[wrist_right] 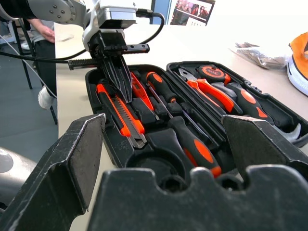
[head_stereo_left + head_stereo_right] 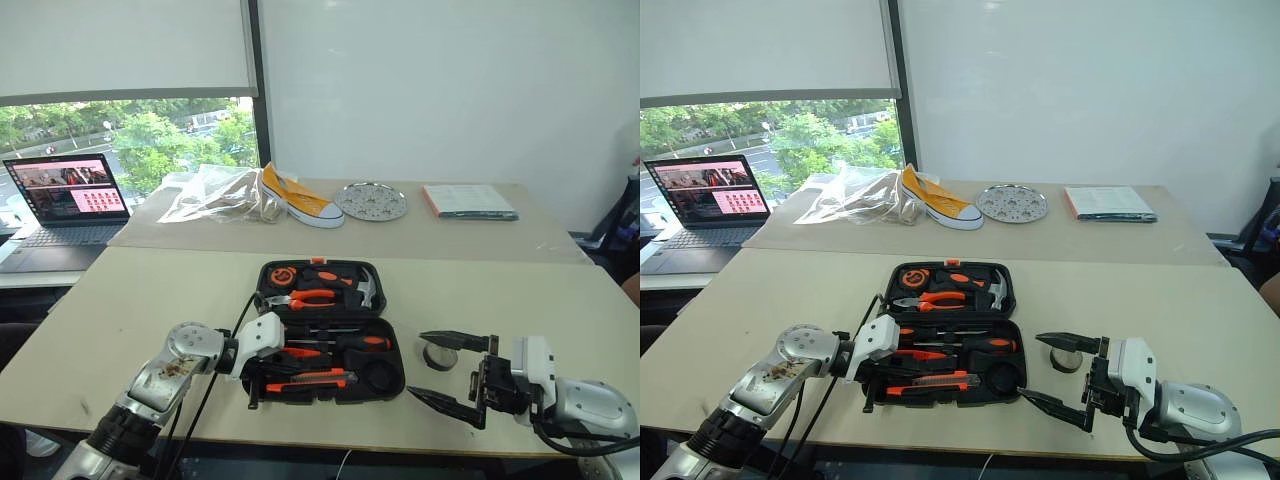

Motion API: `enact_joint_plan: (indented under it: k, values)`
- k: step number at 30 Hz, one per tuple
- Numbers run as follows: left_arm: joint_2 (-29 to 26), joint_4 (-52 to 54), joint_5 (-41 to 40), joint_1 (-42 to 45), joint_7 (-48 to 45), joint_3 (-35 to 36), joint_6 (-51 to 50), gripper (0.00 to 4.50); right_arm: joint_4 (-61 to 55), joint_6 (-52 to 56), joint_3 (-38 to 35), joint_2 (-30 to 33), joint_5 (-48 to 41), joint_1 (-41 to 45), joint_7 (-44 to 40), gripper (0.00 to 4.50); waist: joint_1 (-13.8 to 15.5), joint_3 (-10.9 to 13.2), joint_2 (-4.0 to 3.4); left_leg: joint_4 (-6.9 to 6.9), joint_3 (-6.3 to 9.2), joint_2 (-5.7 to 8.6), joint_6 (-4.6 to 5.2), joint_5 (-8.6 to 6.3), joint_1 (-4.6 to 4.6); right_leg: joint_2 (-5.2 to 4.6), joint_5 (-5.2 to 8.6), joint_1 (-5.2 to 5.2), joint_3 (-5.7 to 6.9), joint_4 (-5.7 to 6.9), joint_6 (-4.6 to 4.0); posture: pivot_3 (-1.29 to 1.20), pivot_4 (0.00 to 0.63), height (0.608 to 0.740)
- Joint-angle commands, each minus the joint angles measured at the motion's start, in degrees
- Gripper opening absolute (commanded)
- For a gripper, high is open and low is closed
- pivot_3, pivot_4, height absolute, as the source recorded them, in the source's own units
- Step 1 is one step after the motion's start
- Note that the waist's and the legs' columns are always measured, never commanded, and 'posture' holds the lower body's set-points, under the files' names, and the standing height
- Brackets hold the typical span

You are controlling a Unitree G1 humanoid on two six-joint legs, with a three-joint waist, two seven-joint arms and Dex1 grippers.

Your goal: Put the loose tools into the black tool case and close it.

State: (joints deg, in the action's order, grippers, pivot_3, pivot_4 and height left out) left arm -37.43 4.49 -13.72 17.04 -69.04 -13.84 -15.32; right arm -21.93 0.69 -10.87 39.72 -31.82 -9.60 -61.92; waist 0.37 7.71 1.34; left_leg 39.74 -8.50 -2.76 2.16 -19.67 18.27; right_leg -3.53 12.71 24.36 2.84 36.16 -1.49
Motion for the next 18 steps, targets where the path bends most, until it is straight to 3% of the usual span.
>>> enact_joint_plan:
  k: [1,5,14,18]
  values:
    - [-0.2,-1.0,-4.4,-3.5,-3.1,3.6,3.7,0.13,-0.9,-0.6,-4.6,0.4,-1.1,-1.4,1.0,4.50,0.0,0.0,-0.01,0.00,0.00,-0.04,-0.05,0.03,0.03,-0.01,-0.03,0.04,-0.01,0.00,-0.06,0.00,0.150,0.740]
    - [1.2,-3.0,-7.2,-6.1,-0.4,12.2,13.2,1.22,0.3,-1.0,-9.6,0.6,-1.6,-7.3,-0.1,4.50,0.3,0.0,0.00,0.01,0.01,-0.01,-0.50,0.28,0.23,0.09,-0.16,0.59,0.09,0.04,-0.42,0.00,0.150,0.740]
    - [-8.4,-11.1,-14.5,-15.7,-9.1,30.3,20.1,4.49,8.8,-10.5,-18.7,-1.8,4.2,-19.4,-1.5,4.50,0.1,0.0,0.02,0.09,-0.03,0.06,-0.32,0.13,0.58,-0.02,-0.15,0.78,0.14,-0.12,-0.26,0.00,0.150,0.740]
    - [-8.7,-14.6,-15.2,-17.3,-8.9,33.8,21.9,4.49,7.5,-8.5,-15.8,0.6,6.0,-15.9,-0.1,4.50,-0.2,0.1,-0.04,0.04,-0.05,0.02,-0.32,0.11,0.55,-0.02,-0.02,0.83,0.12,-0.11,-0.06,0.00,0.150,0.740]
